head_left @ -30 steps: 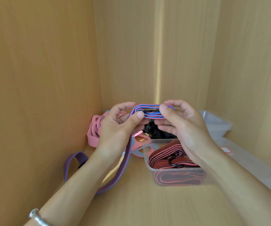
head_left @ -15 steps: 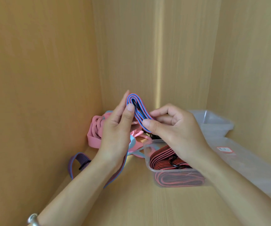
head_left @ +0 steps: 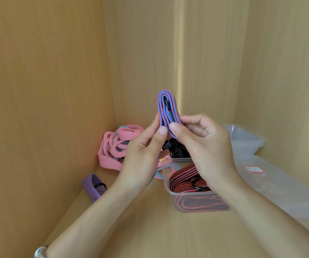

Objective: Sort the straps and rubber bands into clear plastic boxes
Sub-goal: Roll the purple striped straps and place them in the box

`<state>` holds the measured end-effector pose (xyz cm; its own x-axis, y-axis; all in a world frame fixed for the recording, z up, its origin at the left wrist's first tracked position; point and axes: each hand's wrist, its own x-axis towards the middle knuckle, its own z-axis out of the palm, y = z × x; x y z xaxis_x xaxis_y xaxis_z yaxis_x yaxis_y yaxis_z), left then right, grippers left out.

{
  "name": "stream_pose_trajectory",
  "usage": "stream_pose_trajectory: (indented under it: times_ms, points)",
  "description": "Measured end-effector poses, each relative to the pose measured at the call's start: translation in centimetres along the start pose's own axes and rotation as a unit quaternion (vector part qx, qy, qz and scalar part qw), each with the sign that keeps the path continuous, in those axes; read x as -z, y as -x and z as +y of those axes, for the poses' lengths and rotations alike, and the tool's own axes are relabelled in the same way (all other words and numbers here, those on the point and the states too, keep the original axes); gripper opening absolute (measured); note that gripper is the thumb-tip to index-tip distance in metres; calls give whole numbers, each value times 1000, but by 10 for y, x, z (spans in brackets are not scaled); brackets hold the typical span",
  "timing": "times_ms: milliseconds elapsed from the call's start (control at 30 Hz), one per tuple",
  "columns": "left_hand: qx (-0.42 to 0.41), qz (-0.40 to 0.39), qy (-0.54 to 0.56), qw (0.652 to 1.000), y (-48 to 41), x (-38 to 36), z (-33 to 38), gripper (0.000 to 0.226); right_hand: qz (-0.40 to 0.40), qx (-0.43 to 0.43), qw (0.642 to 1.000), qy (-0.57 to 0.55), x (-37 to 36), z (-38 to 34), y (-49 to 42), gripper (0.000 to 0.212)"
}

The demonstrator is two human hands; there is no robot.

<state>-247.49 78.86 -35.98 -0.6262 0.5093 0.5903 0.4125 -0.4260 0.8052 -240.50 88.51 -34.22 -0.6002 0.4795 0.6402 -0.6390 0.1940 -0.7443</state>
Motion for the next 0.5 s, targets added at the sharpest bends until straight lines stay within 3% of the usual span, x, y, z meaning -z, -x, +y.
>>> stream_pose_trajectory:
  times_ms: [133, 300, 500]
  points:
    - [19, 11, 38, 999, 1, 2, 3, 50, -38, -5, 999, 2, 0, -2, 2, 10]
    - [24, -2, 4, 1000, 0, 6, 0, 58, -66, -18, 997, 48, 3, 0, 2, 19]
    - [3, -11, -16, 1000, -2, 6, -2, 48, -58, -41, 997, 12, 6, -1, -3, 13]
